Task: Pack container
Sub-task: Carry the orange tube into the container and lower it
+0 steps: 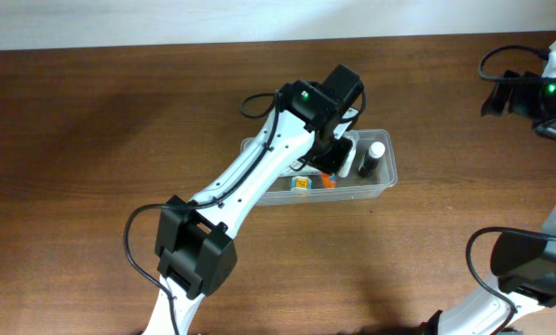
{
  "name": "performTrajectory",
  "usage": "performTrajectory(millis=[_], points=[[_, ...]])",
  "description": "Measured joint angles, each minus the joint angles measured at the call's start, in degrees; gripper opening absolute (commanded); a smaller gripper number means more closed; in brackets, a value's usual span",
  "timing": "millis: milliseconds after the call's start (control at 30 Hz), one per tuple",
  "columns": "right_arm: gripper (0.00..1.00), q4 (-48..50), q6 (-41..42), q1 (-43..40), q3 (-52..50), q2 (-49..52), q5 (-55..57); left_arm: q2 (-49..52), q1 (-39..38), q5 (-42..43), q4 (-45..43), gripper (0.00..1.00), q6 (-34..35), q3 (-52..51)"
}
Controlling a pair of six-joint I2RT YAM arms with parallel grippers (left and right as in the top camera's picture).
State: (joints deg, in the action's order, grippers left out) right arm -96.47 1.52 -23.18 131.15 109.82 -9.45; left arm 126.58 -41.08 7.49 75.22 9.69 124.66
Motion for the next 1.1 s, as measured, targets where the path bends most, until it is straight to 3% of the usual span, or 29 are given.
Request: performTrajectory(millis=[1100], points=[[0.98,0.02,0.00,0.00,0.00,0.02,0.00,0.00,0.00,-1.97,-3.34,0.31,0.00,-5.55]])
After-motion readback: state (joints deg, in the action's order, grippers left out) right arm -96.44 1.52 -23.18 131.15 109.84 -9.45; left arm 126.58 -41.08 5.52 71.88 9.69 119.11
